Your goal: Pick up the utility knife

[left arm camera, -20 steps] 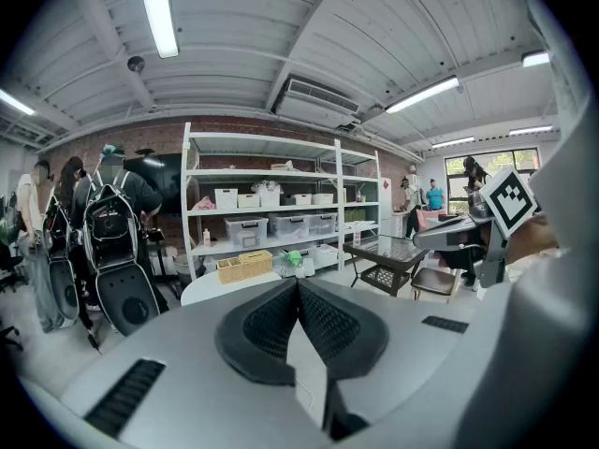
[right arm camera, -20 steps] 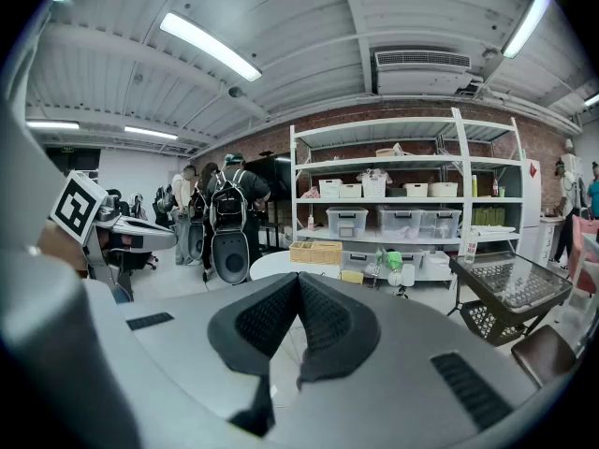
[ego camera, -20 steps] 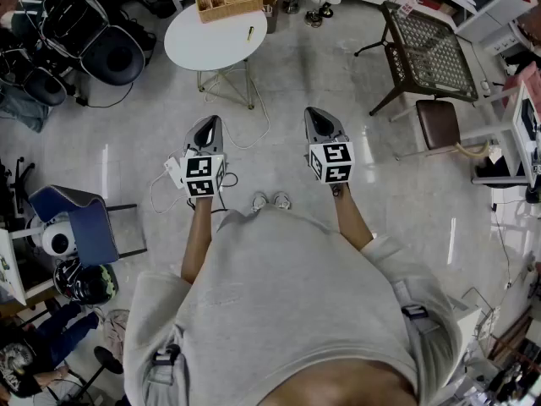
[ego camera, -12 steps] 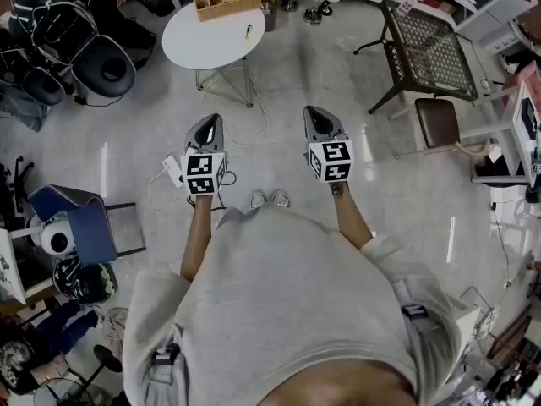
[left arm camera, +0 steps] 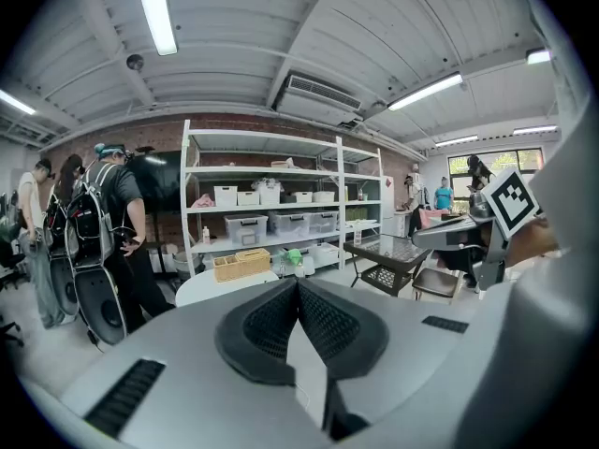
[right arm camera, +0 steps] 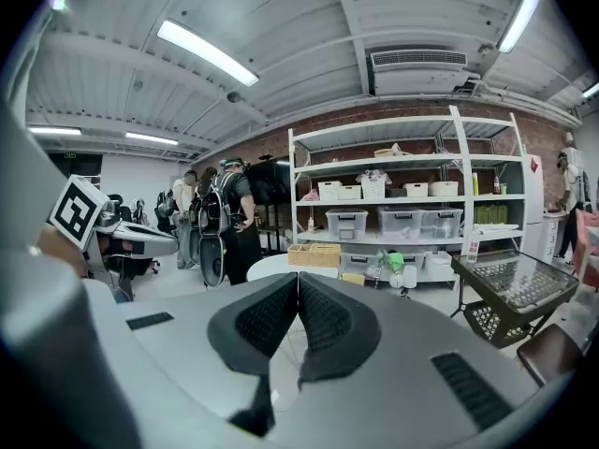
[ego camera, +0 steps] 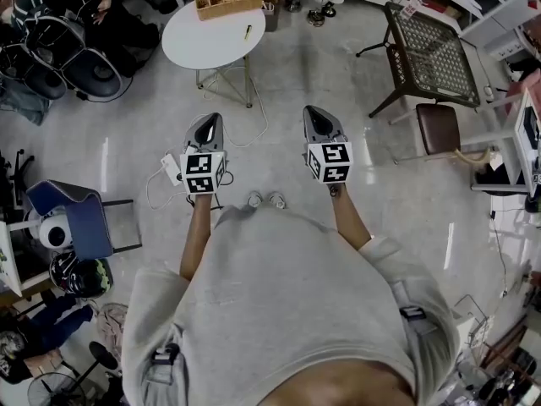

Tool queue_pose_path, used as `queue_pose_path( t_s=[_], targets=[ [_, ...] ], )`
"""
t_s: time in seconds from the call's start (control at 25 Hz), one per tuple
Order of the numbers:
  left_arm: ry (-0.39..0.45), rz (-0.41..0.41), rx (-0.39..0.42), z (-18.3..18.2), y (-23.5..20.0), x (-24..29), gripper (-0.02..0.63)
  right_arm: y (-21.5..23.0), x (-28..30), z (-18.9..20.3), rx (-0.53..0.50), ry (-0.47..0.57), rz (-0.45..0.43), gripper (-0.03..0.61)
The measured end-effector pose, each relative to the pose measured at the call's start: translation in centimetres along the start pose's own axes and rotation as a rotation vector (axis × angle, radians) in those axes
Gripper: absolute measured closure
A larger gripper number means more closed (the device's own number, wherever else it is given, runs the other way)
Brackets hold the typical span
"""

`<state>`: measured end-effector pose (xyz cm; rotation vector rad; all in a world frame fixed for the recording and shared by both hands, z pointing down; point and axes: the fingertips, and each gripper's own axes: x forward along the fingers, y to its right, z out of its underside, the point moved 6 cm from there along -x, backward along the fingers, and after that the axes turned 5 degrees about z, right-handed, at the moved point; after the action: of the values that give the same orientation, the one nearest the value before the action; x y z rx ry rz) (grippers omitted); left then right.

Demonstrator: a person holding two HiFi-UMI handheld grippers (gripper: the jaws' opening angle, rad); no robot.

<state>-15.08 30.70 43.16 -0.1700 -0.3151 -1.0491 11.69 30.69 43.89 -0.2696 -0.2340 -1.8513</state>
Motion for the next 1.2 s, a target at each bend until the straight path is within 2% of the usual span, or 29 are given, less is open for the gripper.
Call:
queue_pose_path(
  t_s=[0.4,0.68,1.2],
  targets=[
    [-0.028,-0.014,-0.009,0.4,2.2,1.7,0.594,2.3,0.5,1.4,0.008,-0.035,-0.039,0.548],
    [-0.035,-0.012,-0.01,0.3,1.2,3.9,0.594,3.1,2.6,1.3,0.008,-0.041,-0.044,0.548],
    [-0.027,0.042,-0.023,-1.0,-5.7,12.4,0.594,3.6,12.6,-1.2,-0.019,-0.055,-0.01,0.548]
  ],
)
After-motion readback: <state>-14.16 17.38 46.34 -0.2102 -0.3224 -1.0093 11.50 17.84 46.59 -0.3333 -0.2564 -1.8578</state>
